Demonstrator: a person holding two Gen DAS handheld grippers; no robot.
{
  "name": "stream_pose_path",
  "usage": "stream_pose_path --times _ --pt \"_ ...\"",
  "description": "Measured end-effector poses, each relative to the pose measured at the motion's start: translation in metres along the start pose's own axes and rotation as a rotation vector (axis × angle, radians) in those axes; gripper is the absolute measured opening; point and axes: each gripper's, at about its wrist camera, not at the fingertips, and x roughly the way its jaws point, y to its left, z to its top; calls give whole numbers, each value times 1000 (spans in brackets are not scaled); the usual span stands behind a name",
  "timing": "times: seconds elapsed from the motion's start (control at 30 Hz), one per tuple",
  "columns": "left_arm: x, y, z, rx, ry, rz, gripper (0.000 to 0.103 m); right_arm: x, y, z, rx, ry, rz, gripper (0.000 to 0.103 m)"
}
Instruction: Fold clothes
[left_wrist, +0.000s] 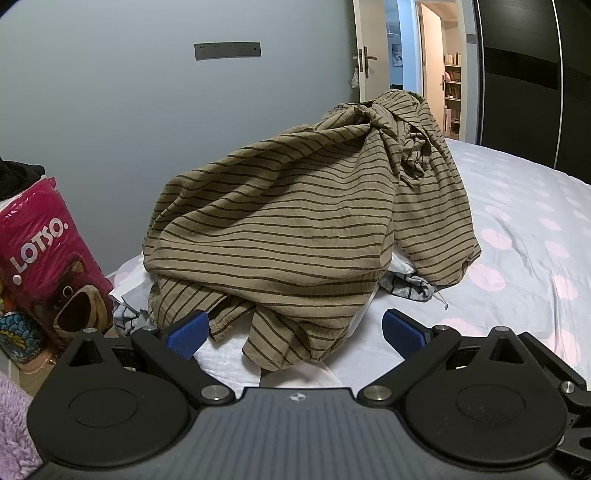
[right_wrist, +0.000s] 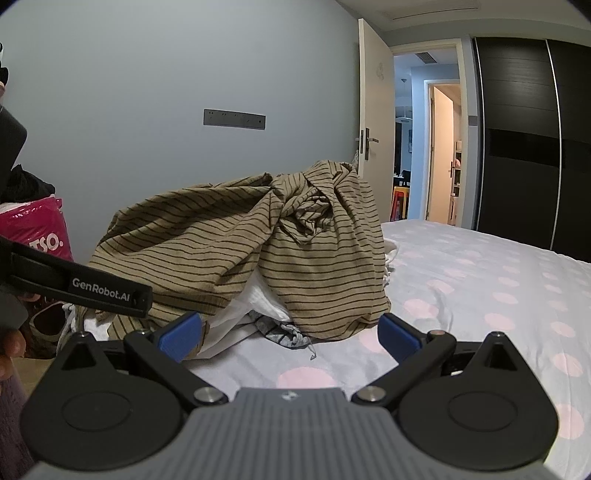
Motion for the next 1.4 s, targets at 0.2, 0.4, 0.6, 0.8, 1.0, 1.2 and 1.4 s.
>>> stream_pose_path --times 0.2,0.4,0.6,0.8,1.0,1.2,1.4 --pt "1 -2 0 13 9 2 102 -1 -2 -1 -1 4 -3 102" --pt "2 -3 3 21 18 4 102 2 -2 -1 -6 13 -8 102" --pt "2 -3 3 24 22 2 102 2 -1 0 -11 18 -11 102" --pt "2 -2 3 28 24 -2 102 3 0 0 -14 23 -15 102" --pt "1 -3 3 31 25 -4 102 2 0 0 -15 24 -19 102" --pt "2 -3 5 36 30 -2 102 3 0 1 -17 27 -21 102" --pt "3 -2 8 43 42 1 102 2 2 1 -30 30 -26 102"
